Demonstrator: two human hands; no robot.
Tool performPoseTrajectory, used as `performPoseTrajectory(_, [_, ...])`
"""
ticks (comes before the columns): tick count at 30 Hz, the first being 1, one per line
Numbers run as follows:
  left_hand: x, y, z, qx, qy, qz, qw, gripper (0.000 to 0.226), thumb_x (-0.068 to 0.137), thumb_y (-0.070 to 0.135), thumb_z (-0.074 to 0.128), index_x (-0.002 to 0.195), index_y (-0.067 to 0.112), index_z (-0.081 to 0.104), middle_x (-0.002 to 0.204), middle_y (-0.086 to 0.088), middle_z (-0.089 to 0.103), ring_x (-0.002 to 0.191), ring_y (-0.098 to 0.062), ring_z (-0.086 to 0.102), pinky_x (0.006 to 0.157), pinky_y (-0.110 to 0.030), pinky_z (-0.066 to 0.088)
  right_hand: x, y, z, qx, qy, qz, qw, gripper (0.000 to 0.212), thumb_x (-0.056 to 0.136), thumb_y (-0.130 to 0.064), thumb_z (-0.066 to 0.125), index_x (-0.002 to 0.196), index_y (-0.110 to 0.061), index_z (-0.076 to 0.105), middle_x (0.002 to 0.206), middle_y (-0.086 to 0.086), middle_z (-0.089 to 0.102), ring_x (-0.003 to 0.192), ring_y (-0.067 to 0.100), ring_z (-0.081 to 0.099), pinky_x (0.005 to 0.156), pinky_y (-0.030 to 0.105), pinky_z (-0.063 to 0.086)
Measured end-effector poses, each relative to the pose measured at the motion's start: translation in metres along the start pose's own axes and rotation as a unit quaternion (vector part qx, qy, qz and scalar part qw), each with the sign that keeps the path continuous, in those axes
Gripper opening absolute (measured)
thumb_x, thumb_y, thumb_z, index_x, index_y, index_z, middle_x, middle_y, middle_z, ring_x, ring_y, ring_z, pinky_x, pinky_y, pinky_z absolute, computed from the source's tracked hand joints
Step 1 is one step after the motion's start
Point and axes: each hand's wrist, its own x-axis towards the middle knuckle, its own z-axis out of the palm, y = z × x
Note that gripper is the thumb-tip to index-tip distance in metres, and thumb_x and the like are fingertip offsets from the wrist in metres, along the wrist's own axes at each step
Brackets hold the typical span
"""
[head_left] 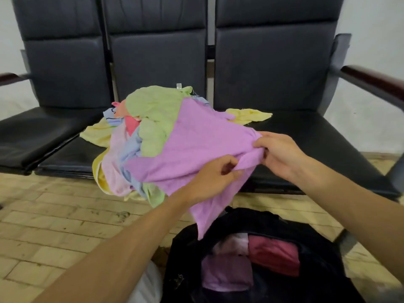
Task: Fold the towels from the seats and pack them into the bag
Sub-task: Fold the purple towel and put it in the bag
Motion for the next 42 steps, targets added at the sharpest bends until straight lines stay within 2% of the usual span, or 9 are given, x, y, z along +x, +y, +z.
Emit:
performPoseTrajectory(5, [0.015, 0.013, 0.039, -0.02, -0.032, -0.001, 0.999, 0.018, 0.091, 0.005, 0.061, 0.102, 0.019, 0.065, 0.102, 0.002, 0.069, 0.087, -0.009, 0.061, 0.086, -0.023, 0.049, -0.008, 0.007, -0.072, -0.033, 0.035, 0.011, 0.999, 0.033, 0.085, 0.007, 0.052, 0.11, -0.004, 0.07, 0.106, 0.015, 0.071, 0.099, 0.028, 0.068, 0.079, 0.038, 0.057])
performPoseTrajectory(9, [0.027, 0.011, 0.048, 0.055, 0.019, -0.026, 0.998, 0.022, 0.091, 0.006, 0.059, 0.108, 0.019, 0.063, 0.11, 0.001, 0.064, 0.086, -0.005, 0.058, 0.081, -0.017, 0.047, -0.007, 0.012, -0.097, -0.058, 0.055, 0.032, 0.996, 0.032, 0.085, 0.006, 0.053, 0.106, -0.008, 0.073, 0.108, 0.013, 0.071, 0.101, 0.03, 0.067, 0.091, 0.045, 0.055])
performPoseTrajectory(12, [0.029, 0.003, 0.039, 0.117, 0.086, -0.098, 0.984, 0.033, 0.089, 0.004, 0.059, 0.122, 0.011, 0.06, 0.121, -0.009, 0.055, 0.098, -0.014, 0.054, 0.094, -0.026, 0.044, -0.011, 0.011, -0.103, -0.096, 0.056, 0.014, 0.994, 0.033, 0.088, 0.01, 0.048, 0.103, -0.006, 0.073, 0.103, 0.015, 0.071, 0.094, 0.025, 0.068, 0.083, 0.038, 0.057])
performPoseTrajectory(17, [0.021, -0.016, 0.022, 0.102, 0.129, -0.241, 0.957, 0.075, 0.072, 0.033, 0.056, 0.143, 0.011, 0.041, 0.137, -0.016, 0.042, 0.122, -0.034, 0.048, 0.104, -0.051, 0.043, -0.024, 0.003, -0.114, -0.128, 0.044, 0.006, 0.991, 0.035, 0.091, 0.008, 0.043, 0.091, -0.008, 0.074, 0.092, 0.012, 0.072, 0.084, 0.023, 0.068, 0.065, 0.031, 0.058])
performPoseTrajectory(23, [0.019, -0.006, 0.043, -0.023, 0.15, -0.274, 0.95, 0.066, 0.091, 0.008, 0.06, 0.148, 0.007, 0.027, 0.121, -0.009, 0.055, 0.103, -0.021, 0.056, 0.081, -0.03, 0.045, -0.029, 0.009, -0.119, -0.179, 0.075, 0.013, 0.981, 0.03, 0.089, -0.001, 0.048, 0.094, -0.012, 0.076, 0.101, 0.014, 0.071, 0.095, 0.033, 0.066, 0.084, 0.046, 0.055])
performPoseTrajectory(27, [0.019, -0.001, 0.048, -0.158, 0.179, -0.29, 0.927, 0.006, 0.09, 0.003, 0.059, 0.093, 0.001, 0.064, 0.08, -0.016, 0.063, 0.064, -0.021, 0.059, 0.05, -0.023, 0.043, -0.028, 0.01, -0.12, -0.19, 0.08, 0.024, 0.978, 0.025, 0.088, -0.005, 0.052, 0.096, -0.012, 0.075, 0.104, 0.013, 0.069, 0.098, 0.031, 0.064, 0.091, 0.048, 0.055])
performPoseTrajectory(31, [0.016, 0.003, 0.04, -0.247, 0.2, -0.3, 0.9, 0.018, 0.09, 0.016, 0.064, 0.083, -0.001, 0.066, 0.078, -0.017, 0.061, 0.067, -0.024, 0.055, 0.058, -0.029, 0.042, -0.03, 0.007, -0.125, -0.206, 0.069, 0.03, 0.976, 0.021, 0.088, -0.006, 0.054, 0.098, -0.004, 0.072, 0.107, 0.017, 0.067, 0.102, 0.033, 0.063, 0.092, 0.046, 0.053])
performPoseTrajectory(37, [-0.007, -0.004, 0.03, -0.244, 0.149, -0.283, 0.916, 0.016, 0.094, 0.015, 0.059, 0.102, 0.007, 0.071, 0.101, -0.015, 0.072, 0.086, -0.025, 0.062, 0.077, -0.039, 0.042, -0.041, 0.006, -0.135, -0.288, 0.008, 0.013, 0.958, 0.003, 0.085, -0.011, 0.073, 0.087, -0.011, 0.074, 0.093, 0.003, 0.07, 0.086, 0.016, 0.066, 0.068, 0.027, 0.053])
performPoseTrajectory(42, [-0.013, -0.003, 0.022, -0.293, 0.165, -0.286, 0.897, 0.01, 0.093, 0.011, 0.052, 0.088, 0.01, 0.061, 0.081, -0.007, 0.063, 0.071, -0.021, 0.059, 0.073, -0.036, 0.049, -0.037, 0.009, -0.146, -0.432, 0.044, 0.023, 0.901, 0.027, 0.086, -0.017, 0.065, 0.083, 0.01, 0.068, 0.078, 0.014, 0.054, 0.071, 0.021, 0.049, 0.062, 0.032, 0.039])
